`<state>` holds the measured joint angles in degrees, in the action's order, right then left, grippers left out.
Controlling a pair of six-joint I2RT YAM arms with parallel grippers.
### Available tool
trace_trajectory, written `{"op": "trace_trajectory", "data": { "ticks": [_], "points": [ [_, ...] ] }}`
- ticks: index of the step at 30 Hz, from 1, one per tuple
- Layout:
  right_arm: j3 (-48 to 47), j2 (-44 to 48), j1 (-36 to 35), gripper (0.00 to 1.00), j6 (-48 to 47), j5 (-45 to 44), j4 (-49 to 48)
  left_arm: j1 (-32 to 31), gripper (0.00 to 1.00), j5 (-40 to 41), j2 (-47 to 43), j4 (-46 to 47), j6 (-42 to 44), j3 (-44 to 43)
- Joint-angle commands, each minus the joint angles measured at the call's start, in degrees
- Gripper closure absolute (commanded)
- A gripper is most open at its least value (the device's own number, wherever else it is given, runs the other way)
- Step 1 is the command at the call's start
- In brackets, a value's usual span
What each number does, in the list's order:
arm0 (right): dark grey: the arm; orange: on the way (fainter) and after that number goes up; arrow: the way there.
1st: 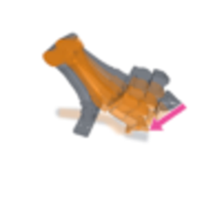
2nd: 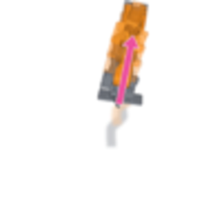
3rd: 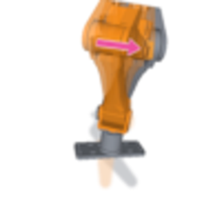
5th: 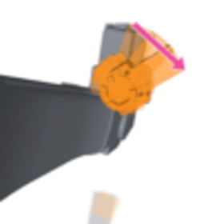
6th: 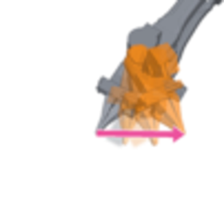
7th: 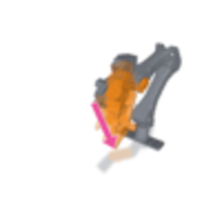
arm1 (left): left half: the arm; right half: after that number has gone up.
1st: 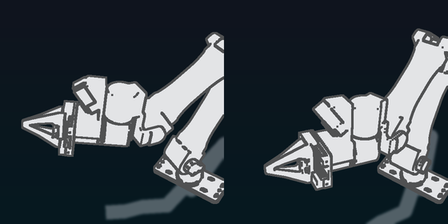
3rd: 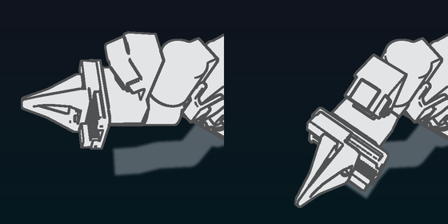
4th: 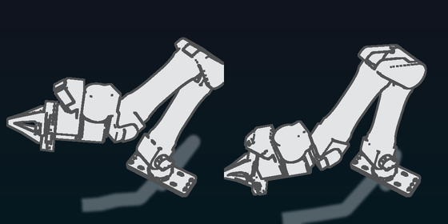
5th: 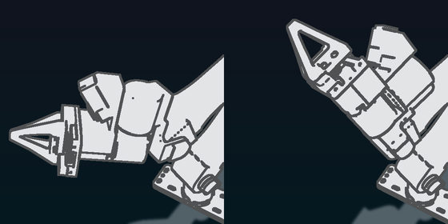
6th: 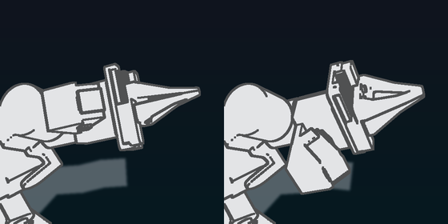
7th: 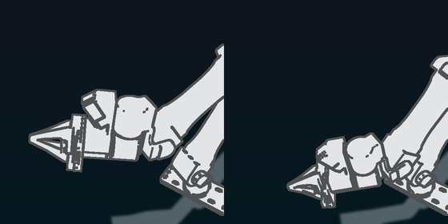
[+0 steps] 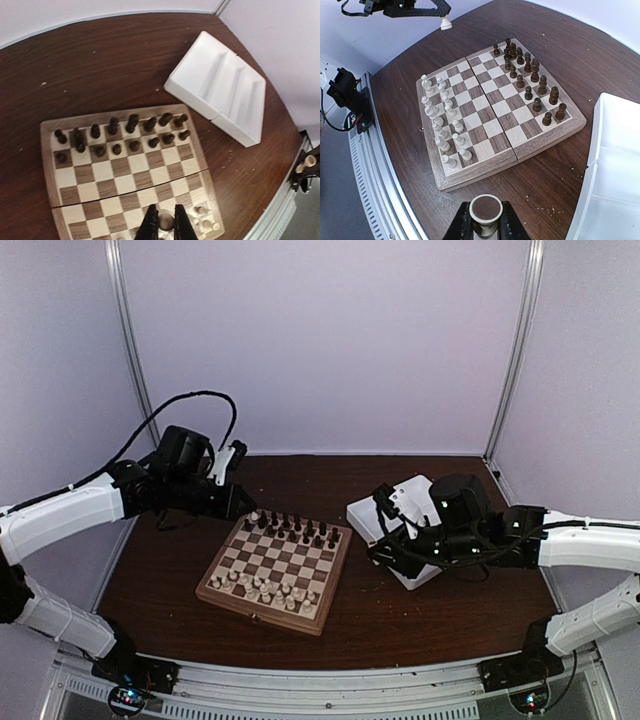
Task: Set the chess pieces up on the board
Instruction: Place the chess piece on the chessboard.
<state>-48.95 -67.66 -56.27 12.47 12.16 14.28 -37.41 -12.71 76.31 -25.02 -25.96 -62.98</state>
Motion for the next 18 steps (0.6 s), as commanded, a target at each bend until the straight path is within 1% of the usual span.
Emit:
{"op": "trace_trajectory", "data": {
  "ticks": [1,5,8,13,18],
  "points": [
    [1.05,1.81,-0.16,0.94,1.24,-2.0,-3.13,1.0,1.0,11.73,-3.83,-2.08,2.92,7.08],
    [0.62,1.77,-0.19,0.94,1.32,-1.81,-2.54,4.84,1.0,11.83,-5.15,0.0,-0.13,13.28],
    [0.61,2.06,-0.17,0.94,1.46,-1.67,-2.14,6.5,1.0,11.8,-6.13,1.91,-1.2,16.81],
    [1.11,2.96,-0.16,0.94,1.76,-1.86,-2.22,7.68,1.0,15.08,-6.48,2.83,-2.65,19.8],
    [0.99,2.86,-0.16,0.94,1.87,-1.91,-2.26,7.79,1.0,14.87,-6.32,3.89,-2.7,21.09]
  ]
}}
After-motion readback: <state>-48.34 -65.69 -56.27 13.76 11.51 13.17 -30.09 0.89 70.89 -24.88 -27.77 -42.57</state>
